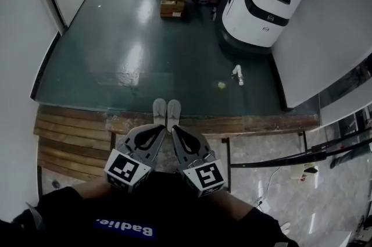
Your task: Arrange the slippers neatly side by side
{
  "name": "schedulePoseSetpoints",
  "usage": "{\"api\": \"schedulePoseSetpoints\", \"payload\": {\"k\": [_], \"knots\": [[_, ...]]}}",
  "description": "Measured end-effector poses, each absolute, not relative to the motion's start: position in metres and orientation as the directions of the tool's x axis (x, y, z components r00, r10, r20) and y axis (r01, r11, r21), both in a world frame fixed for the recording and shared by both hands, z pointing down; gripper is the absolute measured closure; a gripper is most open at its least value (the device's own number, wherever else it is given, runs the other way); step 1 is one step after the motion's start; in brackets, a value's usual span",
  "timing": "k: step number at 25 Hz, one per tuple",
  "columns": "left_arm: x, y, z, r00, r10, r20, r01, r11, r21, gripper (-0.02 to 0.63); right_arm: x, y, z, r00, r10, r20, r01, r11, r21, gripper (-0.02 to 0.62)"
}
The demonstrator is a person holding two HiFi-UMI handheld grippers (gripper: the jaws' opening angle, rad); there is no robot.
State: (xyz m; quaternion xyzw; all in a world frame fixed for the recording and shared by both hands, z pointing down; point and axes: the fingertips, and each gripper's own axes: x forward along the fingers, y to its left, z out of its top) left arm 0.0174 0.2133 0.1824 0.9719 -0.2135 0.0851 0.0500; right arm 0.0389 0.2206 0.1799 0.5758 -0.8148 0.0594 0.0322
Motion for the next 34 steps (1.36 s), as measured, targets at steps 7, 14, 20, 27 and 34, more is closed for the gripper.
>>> {"api": "schedulePoseSetpoints", "payload": {"k": [7, 14, 20, 27, 34], "knots": [[0.007, 0.224, 0.167, 0.907, -0.384, 0.176, -0.396, -0.917, 0.042, 0.604, 0.023, 0.220, 0.168, -0.348, -0.930, 0.114, -0.937, 0.342, -0.072, 0.596], [0.006, 0.217, 0.155, 0.904, -0.412, 0.111, -0.417, -0.909, 0.021, 0.604, 0.017, 0.215, 0.160, -0.360, -0.927, 0.101, -0.933, 0.359, -0.030, 0.597], [0.006, 0.207, 0.167, 0.898, -0.410, 0.157, -0.421, -0.906, 0.041, 0.604, 0.021, 0.207, 0.163, -0.359, -0.928, 0.103, -0.933, 0.359, -0.020, 0.597], [0.010, 0.200, 0.176, 0.898, -0.405, 0.171, -0.419, -0.906, 0.054, 0.604, 0.026, 0.202, 0.167, -0.353, -0.930, 0.099, -0.935, 0.353, -0.016, 0.597], [0.016, 0.191, 0.180, 0.903, -0.397, 0.166, -0.412, -0.909, 0.063, 0.604, 0.029, 0.192, 0.171, -0.351, -0.929, 0.116, -0.936, 0.352, -0.010, 0.597]]}}
